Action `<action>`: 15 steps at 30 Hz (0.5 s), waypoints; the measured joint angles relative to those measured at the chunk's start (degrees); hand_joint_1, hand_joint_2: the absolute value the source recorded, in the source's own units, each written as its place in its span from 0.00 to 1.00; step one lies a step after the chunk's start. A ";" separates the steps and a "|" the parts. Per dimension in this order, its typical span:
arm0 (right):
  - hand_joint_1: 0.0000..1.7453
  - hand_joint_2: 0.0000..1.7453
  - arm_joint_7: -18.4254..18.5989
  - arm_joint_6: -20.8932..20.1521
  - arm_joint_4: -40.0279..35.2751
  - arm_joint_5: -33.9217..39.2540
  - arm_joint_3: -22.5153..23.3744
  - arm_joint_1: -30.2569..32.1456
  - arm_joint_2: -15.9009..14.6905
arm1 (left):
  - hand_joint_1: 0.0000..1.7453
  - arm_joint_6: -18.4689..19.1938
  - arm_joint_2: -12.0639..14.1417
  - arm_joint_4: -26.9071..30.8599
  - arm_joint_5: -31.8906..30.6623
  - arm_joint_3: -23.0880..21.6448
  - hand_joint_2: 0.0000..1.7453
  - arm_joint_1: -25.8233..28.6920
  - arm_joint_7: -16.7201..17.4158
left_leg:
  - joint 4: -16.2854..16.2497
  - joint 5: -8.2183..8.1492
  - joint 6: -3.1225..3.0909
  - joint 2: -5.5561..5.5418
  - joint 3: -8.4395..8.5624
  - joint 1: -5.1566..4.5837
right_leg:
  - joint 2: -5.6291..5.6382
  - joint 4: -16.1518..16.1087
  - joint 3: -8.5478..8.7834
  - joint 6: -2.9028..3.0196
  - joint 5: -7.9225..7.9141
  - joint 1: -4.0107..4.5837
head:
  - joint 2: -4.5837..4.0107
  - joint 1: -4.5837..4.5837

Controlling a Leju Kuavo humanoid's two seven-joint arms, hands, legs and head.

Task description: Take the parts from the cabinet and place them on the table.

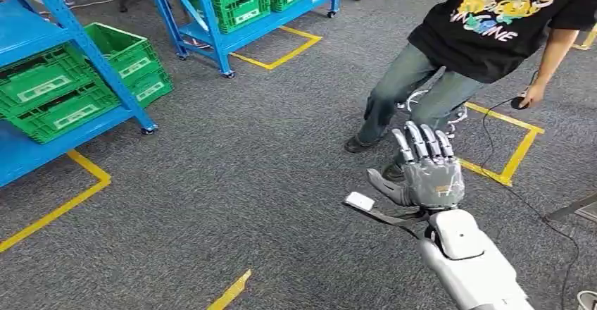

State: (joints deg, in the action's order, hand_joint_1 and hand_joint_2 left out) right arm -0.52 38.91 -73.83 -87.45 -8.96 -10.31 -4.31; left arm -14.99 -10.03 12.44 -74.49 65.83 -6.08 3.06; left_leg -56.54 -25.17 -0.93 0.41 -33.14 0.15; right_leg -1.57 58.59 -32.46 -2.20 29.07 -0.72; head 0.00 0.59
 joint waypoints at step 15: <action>0.00 0.00 1.33 0.00 -3.70 -0.35 1.25 4.32 -2.08 | 0.00 0.42 -0.61 0.00 -0.13 0.00 0.00 -0.13 0.35 | -1.30 -1.64 1.75 -1.96 0.08 -0.06 | 2.26 -1.17 -0.36 1.45 -2.29 -0.26 | 0.00 -0.24</action>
State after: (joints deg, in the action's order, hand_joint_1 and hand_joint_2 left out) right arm 0.81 38.91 -77.53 -87.80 -7.71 -5.99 -6.38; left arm -14.58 -10.64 12.44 -74.62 65.83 -6.21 3.41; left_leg -57.84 -26.82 0.82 -1.55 -33.06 0.08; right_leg 0.69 57.42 -32.82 -0.76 26.78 -0.98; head 0.00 0.35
